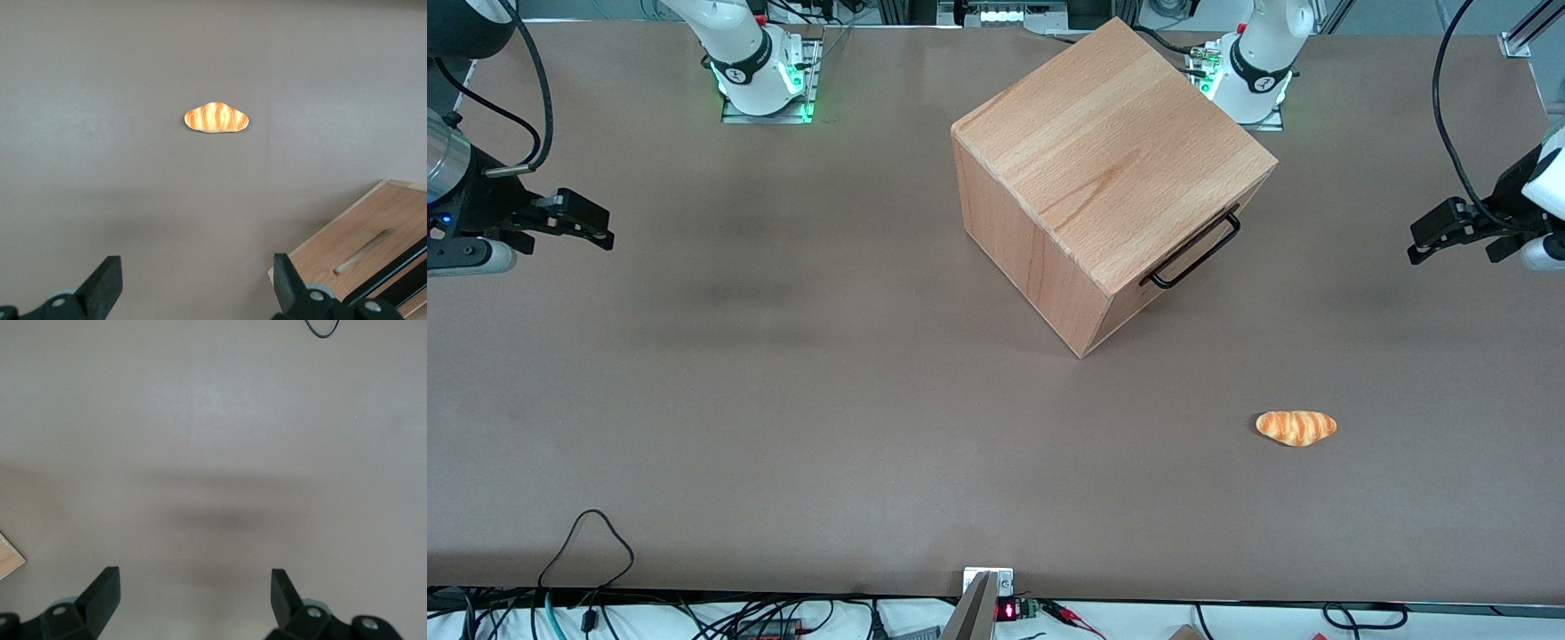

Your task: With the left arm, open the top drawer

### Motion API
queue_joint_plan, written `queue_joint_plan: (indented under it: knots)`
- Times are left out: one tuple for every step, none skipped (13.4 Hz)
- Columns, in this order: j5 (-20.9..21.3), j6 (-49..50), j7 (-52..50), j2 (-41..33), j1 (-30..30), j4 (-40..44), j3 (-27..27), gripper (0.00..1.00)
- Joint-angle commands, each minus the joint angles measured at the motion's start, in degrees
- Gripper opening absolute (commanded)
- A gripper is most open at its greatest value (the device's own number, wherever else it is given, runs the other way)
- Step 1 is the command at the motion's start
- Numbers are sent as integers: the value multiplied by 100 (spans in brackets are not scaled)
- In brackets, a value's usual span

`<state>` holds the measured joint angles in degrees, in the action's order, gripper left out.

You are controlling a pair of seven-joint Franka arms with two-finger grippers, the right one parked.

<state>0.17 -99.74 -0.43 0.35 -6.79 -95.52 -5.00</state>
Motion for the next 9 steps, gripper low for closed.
queue_joint_plan:
  knots:
    - [53, 192, 113, 307, 72, 227, -27, 100]
    - [-129, 174, 279, 369, 125, 201, -27, 100]
    - [-270, 131, 602, 439, 126, 175, -114, 100]
    - [-359, 61, 936, 518, 126, 140, -193, 100]
    - [-482, -1, 1218, 562, 126, 61, -264, 100]
    - [-605, -2, 1447, 641, 126, -1, -404, 100]
    - [-658, -28, 1580, 694, 126, -80, -544, 100]
    - [-711, -124, 1616, 721, 117, -228, -702, 100]
    - [-807, -229, 1634, 712, 117, -395, -878, 100]
